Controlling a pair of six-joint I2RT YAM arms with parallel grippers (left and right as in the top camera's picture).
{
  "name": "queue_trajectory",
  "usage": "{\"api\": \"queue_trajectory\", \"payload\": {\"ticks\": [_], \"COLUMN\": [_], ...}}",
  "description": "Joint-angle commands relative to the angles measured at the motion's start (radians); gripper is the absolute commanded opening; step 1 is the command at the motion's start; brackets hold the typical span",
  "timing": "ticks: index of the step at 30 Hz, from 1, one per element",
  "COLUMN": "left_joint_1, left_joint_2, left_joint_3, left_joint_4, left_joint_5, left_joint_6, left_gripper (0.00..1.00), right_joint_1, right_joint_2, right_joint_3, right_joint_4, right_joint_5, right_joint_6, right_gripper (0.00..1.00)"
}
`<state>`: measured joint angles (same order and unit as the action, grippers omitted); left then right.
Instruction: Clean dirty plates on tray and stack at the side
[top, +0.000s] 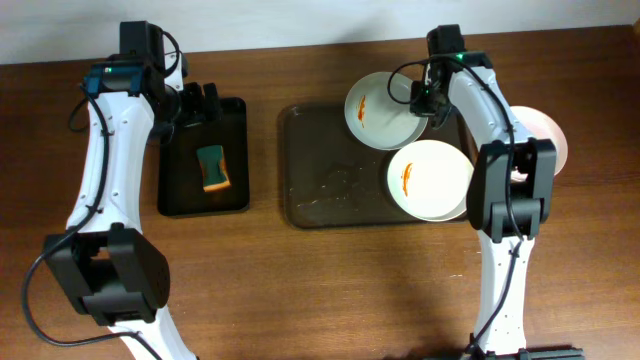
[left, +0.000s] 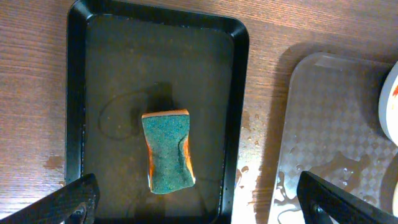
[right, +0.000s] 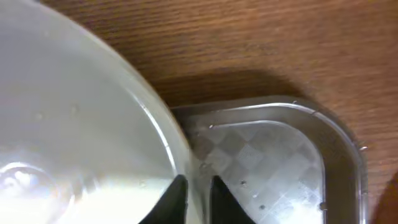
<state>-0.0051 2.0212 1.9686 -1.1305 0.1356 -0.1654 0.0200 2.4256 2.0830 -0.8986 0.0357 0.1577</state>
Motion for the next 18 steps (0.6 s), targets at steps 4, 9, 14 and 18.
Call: {"api": "queue_trajectory", "payload": {"ticks": [4,9,14,18], "left_joint_1": [0.002,0.002,0.002,0.002], "left_joint_2": [-0.011,-0.011,-0.011,-0.011], "left_joint_3": [0.011,0.011,0.011,0.011], "left_joint_4": [-0.001,-0.001,-0.001,-0.001], "left_joint_5": [0.010,0.010,0.010,0.010], "left_joint_6": [-0.009,-0.009,-0.009,-0.009], "left_gripper": [1.00,1.00,1.00,1.00], "right_joint_1": [0.004,0.095,0.232,0.266], "right_joint_2": [0.018,0.018,0.018,0.018], "right_joint_3": [0.001,0.001,0.001,-0.001], "right_joint_4": [-0.037,-0.126,-0.308,-0.396], "right_joint_5": [-0.219,-0.346,-0.307,-0.131], "right_joint_6": [0.004,0.005,0.061,0.082], "right_gripper": [0.04,0.04,0.04,0.04]}}
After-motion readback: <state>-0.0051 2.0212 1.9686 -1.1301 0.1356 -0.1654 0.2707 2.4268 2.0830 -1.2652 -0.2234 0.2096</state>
